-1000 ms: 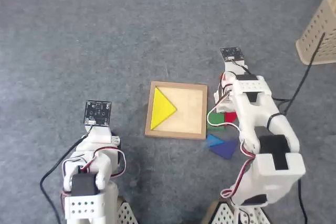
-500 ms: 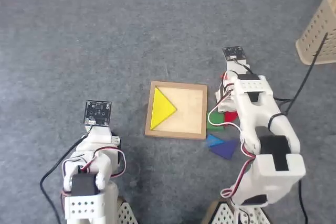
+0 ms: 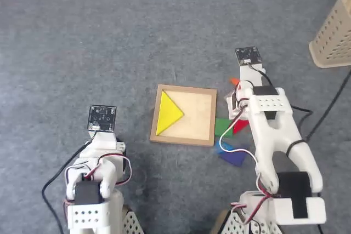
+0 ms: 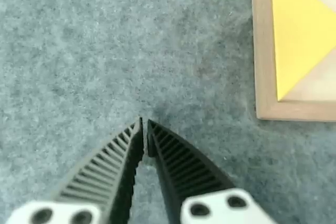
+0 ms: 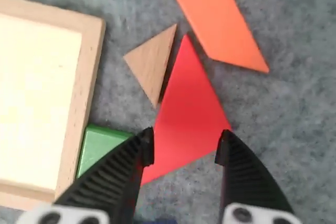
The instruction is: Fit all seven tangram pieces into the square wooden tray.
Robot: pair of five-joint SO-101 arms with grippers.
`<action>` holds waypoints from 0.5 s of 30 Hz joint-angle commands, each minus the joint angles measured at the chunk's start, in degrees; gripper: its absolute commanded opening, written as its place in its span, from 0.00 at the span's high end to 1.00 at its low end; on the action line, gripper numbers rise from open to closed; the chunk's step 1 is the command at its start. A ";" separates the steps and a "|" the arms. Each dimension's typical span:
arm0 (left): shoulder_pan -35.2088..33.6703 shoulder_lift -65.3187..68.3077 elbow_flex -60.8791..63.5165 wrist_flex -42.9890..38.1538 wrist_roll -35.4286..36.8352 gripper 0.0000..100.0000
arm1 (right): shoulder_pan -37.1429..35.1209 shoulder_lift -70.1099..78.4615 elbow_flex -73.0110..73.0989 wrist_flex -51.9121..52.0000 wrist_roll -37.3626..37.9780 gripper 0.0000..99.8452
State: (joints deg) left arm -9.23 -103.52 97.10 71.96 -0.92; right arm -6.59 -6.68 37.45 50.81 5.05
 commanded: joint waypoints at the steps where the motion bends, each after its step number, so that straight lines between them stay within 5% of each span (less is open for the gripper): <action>1: 0.26 -1.05 -0.57 0.44 -0.18 0.98 | 0.13 -3.82 -0.53 -1.27 0.35 0.81; 15: 0.26 -1.05 -0.57 0.44 -0.18 0.98 | 1.89 0.48 -0.62 -1.27 0.53 0.70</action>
State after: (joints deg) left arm -9.14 -103.52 97.10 71.96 -0.92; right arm -4.48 -6.59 37.45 50.46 5.05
